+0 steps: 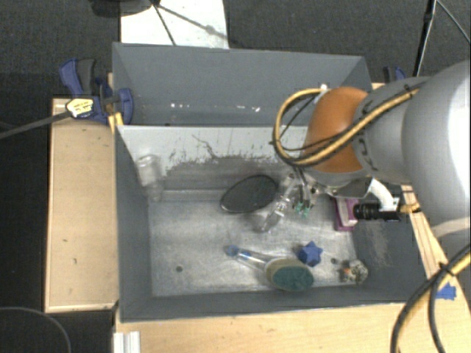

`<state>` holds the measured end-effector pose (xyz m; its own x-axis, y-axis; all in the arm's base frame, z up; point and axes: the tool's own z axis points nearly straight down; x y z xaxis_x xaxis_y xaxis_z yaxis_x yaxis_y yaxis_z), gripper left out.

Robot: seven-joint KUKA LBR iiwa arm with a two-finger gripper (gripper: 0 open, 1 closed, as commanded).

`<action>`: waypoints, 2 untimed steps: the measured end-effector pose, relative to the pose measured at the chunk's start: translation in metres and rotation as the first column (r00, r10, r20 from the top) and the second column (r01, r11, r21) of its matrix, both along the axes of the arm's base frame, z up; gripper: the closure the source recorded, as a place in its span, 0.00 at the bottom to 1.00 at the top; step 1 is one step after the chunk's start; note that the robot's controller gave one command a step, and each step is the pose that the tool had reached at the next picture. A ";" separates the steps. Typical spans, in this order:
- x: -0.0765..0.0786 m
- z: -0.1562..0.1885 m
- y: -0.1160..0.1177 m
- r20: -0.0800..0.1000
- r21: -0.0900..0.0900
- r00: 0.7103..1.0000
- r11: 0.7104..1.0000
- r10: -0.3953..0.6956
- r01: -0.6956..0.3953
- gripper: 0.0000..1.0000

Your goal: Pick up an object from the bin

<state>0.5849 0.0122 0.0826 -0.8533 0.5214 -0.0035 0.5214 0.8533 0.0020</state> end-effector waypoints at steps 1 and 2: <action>-0.001 -0.002 0.000 -0.004 -0.001 1.000 1.000 0.004 -0.004 1.00; -0.001 -0.003 0.000 -0.004 0.000 1.000 1.000 0.006 -0.006 0.00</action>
Offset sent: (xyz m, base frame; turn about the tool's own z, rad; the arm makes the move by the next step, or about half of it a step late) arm 0.0000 0.0000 0.0000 0.0000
